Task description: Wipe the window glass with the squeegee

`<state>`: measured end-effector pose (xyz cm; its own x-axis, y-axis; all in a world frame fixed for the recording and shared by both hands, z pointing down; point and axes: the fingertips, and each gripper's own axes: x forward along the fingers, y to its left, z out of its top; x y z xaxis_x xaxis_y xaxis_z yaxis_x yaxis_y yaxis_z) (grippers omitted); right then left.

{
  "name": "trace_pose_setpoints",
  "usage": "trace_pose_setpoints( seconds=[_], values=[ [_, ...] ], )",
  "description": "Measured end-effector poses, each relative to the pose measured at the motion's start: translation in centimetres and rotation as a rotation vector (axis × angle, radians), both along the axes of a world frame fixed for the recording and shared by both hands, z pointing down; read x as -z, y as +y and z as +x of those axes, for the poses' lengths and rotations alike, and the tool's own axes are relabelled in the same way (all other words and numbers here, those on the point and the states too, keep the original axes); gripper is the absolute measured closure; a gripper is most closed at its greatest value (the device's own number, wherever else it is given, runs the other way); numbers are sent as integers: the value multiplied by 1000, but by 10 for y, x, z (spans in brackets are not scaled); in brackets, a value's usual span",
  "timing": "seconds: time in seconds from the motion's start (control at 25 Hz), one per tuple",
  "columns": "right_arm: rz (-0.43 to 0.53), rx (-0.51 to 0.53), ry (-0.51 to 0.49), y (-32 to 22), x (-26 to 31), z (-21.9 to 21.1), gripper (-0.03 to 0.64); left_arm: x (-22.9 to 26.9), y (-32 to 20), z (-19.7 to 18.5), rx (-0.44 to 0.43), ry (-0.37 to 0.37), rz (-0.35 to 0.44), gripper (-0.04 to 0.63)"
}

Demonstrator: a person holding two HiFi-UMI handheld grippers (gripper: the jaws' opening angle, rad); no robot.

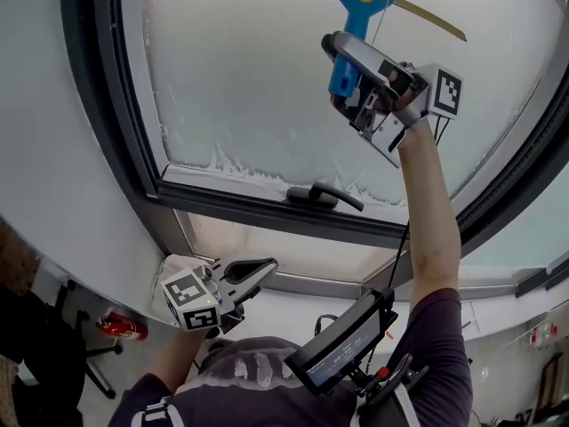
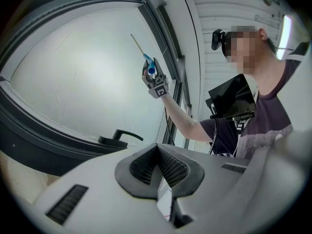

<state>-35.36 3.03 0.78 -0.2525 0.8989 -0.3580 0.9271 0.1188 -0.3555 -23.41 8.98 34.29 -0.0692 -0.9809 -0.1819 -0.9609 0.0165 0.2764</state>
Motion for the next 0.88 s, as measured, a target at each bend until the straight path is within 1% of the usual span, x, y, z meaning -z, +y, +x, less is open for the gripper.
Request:
trace_pose_setpoints(
  seconds=[0.32, 0.6, 0.88],
  values=[
    [-18, -12, 24, 2, 0, 3, 486, -3, -19, 5, -7, -8, 4, 589],
    [-65, -41, 72, -8, 3, -1, 486, 4, -27, 19, 17, 23, -7, 589],
    [-81, -72, 84, -11, -6, 1, 486, 2, -35, 35, 14, 29, -17, 589]
  ],
)
